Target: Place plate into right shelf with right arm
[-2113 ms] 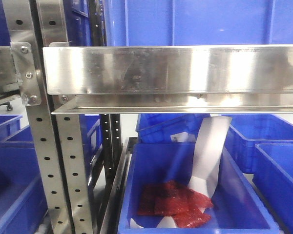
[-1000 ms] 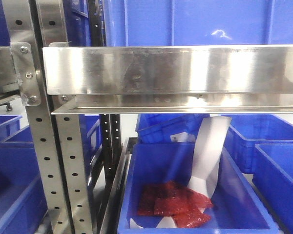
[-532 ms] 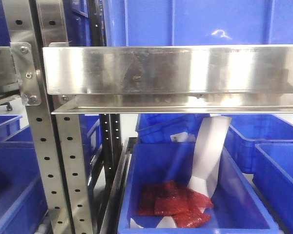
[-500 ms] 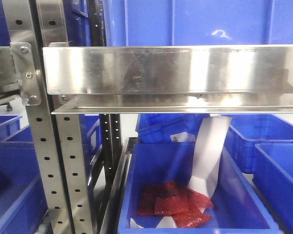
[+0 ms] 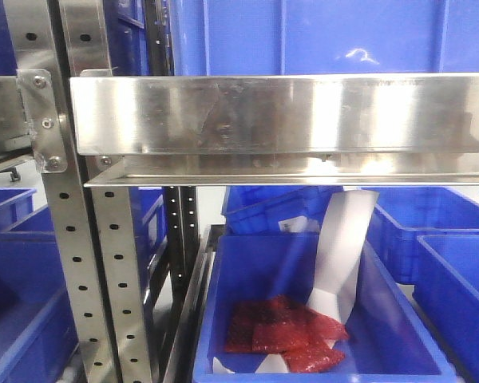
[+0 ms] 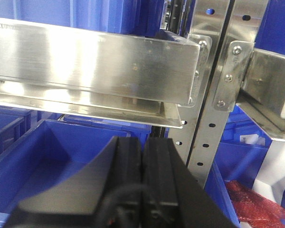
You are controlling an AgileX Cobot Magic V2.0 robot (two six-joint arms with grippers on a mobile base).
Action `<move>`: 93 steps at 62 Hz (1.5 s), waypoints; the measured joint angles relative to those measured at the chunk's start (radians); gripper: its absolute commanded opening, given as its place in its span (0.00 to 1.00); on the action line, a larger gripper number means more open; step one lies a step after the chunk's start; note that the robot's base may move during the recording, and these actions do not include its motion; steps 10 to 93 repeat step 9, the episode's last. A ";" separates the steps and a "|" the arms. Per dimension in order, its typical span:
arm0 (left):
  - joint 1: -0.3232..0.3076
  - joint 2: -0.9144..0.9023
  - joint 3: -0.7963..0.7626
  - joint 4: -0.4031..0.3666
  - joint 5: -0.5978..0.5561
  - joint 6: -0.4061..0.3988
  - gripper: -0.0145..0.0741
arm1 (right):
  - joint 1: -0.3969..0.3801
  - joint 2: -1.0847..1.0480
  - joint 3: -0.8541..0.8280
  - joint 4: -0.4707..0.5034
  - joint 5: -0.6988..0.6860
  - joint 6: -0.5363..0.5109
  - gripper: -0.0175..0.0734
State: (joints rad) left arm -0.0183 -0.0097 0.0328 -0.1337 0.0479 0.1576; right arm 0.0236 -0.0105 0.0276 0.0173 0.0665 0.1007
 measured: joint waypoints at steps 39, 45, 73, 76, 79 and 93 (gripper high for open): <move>0.000 0.000 0.000 0.000 0.000 0.000 0.02 | 0.000 0.000 0.000 0.000 0.000 0.000 0.26; 0.000 0.000 0.000 0.000 0.000 0.000 0.02 | 0.000 0.000 0.000 0.000 0.000 0.000 0.26; 0.000 0.000 0.000 0.000 0.000 0.000 0.02 | 0.000 0.000 0.000 0.000 0.000 0.000 0.26; 0.000 0.000 0.000 0.000 0.000 0.000 0.02 | 0.000 0.000 0.000 0.000 0.000 0.000 0.26; 0.000 0.000 0.000 0.000 0.000 0.000 0.02 | 0.000 0.000 0.000 0.000 0.000 0.000 0.26; 0.000 0.000 0.000 0.000 0.000 0.000 0.02 | 0.000 0.000 0.000 0.000 0.000 0.000 0.26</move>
